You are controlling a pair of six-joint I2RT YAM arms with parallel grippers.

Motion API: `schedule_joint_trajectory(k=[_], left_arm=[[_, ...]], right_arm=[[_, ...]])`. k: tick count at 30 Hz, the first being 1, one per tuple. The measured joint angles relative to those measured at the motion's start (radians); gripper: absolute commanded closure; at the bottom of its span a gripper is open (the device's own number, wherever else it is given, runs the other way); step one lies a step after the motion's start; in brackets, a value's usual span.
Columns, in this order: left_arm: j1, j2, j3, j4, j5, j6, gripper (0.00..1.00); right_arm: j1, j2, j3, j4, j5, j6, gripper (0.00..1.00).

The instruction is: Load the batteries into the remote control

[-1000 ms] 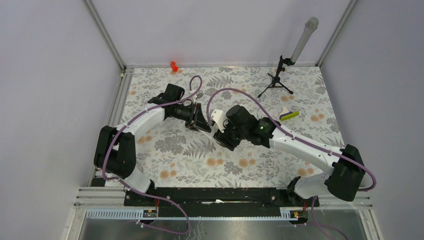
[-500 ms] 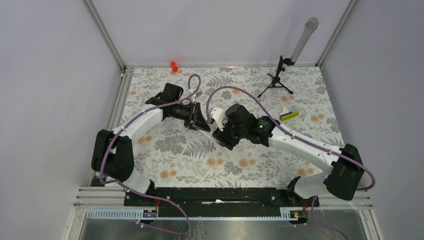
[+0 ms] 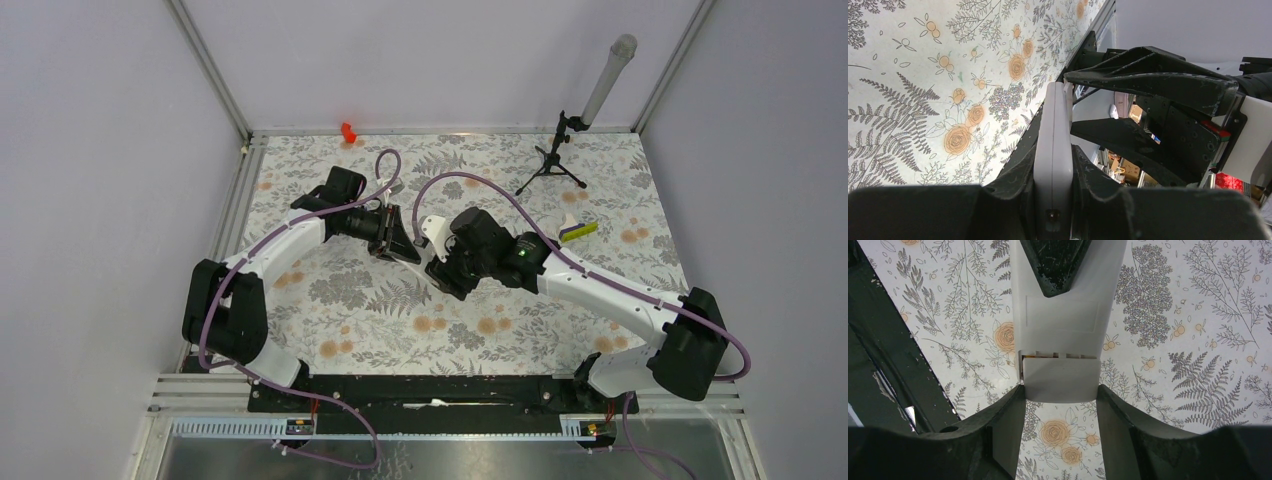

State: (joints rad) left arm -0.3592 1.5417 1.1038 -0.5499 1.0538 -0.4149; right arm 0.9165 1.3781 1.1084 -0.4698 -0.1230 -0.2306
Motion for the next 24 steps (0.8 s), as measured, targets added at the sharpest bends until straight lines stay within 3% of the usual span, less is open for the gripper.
schedule_joint_trajectory(k=[24], left_arm=[[0.000,-0.002,-0.001,0.027,-0.011,0.016,1.00]], right_arm=[[0.002,0.010,0.000,0.008,0.034,0.015,0.56]])
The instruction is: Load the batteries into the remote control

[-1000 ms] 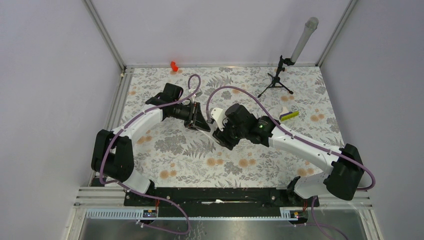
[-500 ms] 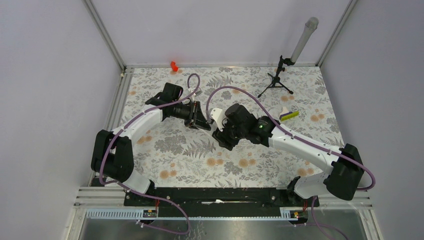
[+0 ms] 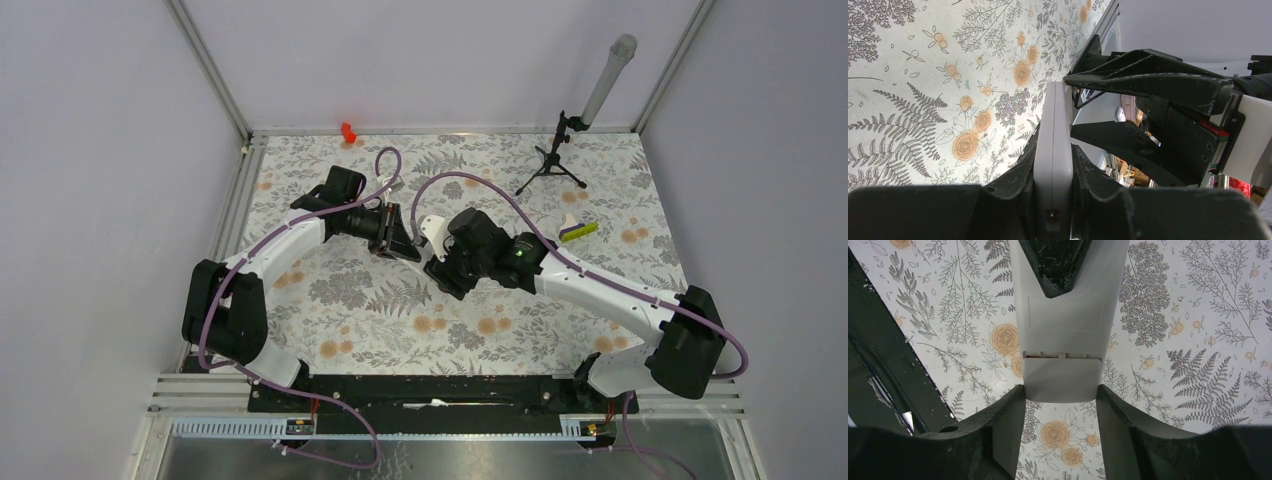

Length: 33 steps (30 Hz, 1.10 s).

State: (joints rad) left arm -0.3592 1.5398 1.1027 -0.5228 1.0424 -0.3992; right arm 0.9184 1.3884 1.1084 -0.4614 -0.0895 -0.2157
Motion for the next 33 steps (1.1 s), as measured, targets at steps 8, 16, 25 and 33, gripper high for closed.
schedule_joint_trajectory(k=[8,16,25,33], left_arm=[[0.000,0.000,0.000,-0.011,0.000,0.011,1.00],[0.000,0.000,0.000,-0.015,0.000,0.013,1.00],[0.000,0.000,0.000,-0.014,-0.010,0.014,1.00],[0.002,0.000,0.000,-0.014,-0.019,0.010,1.00]], right_arm=[[0.004,0.002,0.000,0.000,-0.006,0.003,0.56],[0.004,0.012,0.005,0.002,-0.008,0.004,0.56],[0.005,0.045,0.026,-0.003,0.008,0.023,0.55],[0.009,0.063,0.038,-0.004,0.029,0.060,0.53]])
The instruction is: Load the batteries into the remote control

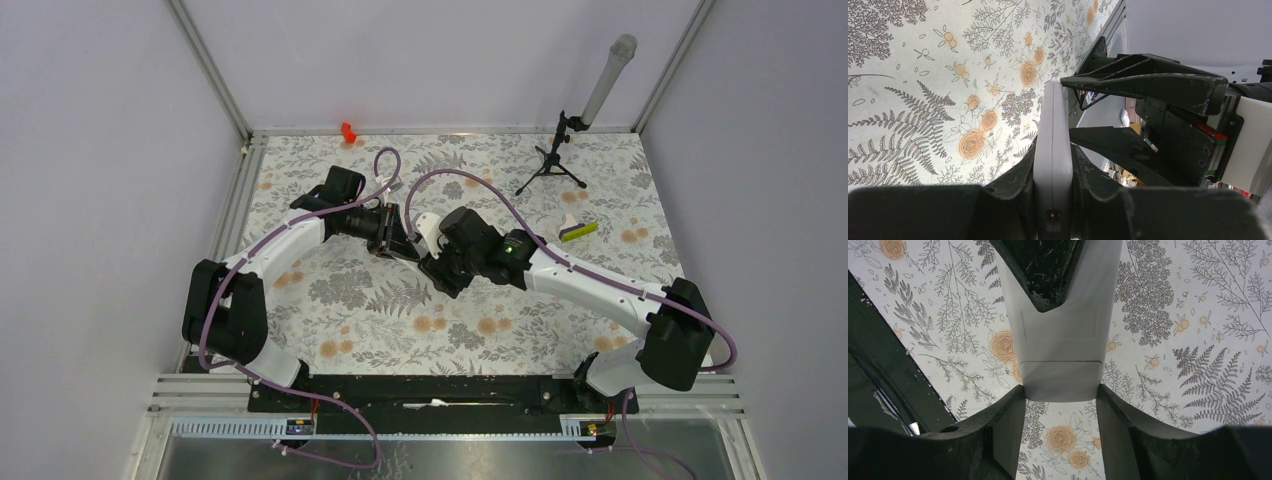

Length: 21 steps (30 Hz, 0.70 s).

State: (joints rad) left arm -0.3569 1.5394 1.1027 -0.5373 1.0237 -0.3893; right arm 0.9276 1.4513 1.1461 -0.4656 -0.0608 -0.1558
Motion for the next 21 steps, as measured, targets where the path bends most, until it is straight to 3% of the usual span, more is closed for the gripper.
schedule_joint_trajectory(k=[21], left_arm=[[0.002,-0.008,0.000,-0.003,-0.007,0.001,1.00]], right_arm=[[0.000,0.006,0.003,0.008,0.000,0.009,0.40]])
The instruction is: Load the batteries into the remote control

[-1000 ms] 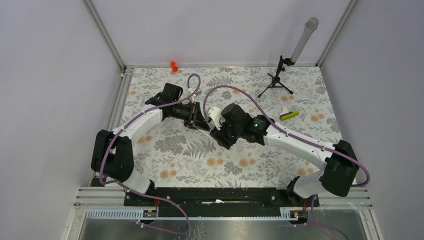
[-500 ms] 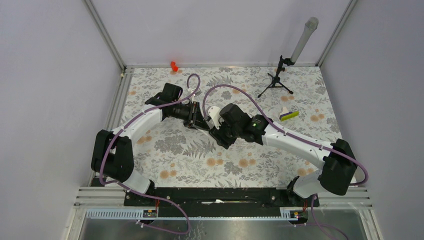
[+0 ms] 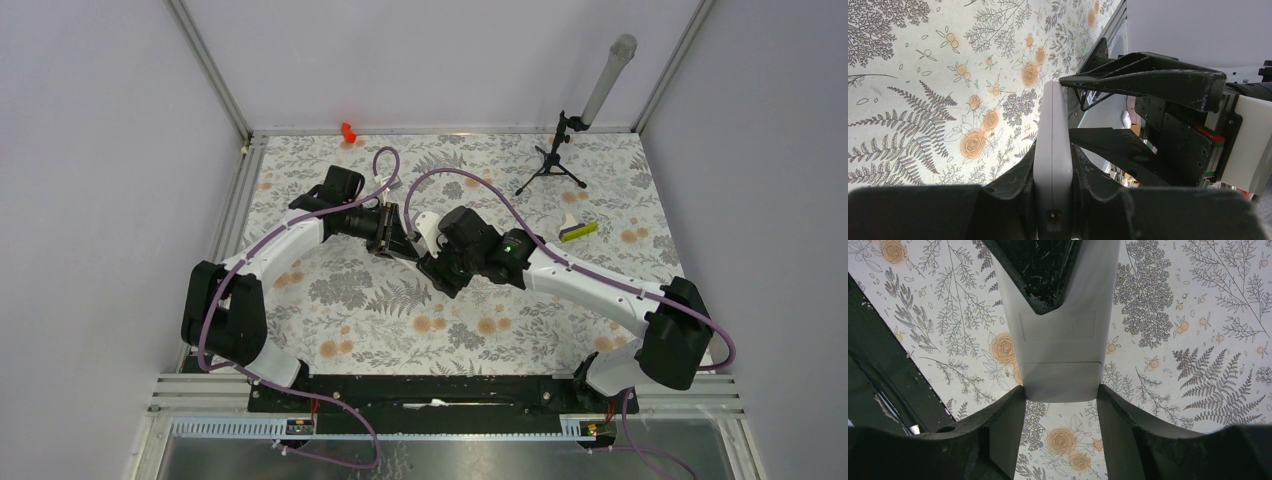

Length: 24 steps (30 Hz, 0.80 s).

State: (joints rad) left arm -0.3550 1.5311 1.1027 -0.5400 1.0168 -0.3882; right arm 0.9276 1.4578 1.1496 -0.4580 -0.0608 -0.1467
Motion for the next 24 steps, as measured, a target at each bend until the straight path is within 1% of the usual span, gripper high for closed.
schedule_joint_trajectory(k=[6,20,24], left_arm=[[0.002,0.000,0.000,0.000,0.002,-0.001,1.00],[0.006,0.000,0.000,0.004,0.027,-0.005,1.00],[0.010,0.000,0.000,0.008,0.043,-0.010,1.00]], right_arm=[[0.000,0.001,0.002,0.001,0.004,0.002,0.36],[0.001,0.001,0.002,0.017,0.009,0.010,0.33],[0.001,0.002,0.002,0.027,0.010,0.018,0.31]])
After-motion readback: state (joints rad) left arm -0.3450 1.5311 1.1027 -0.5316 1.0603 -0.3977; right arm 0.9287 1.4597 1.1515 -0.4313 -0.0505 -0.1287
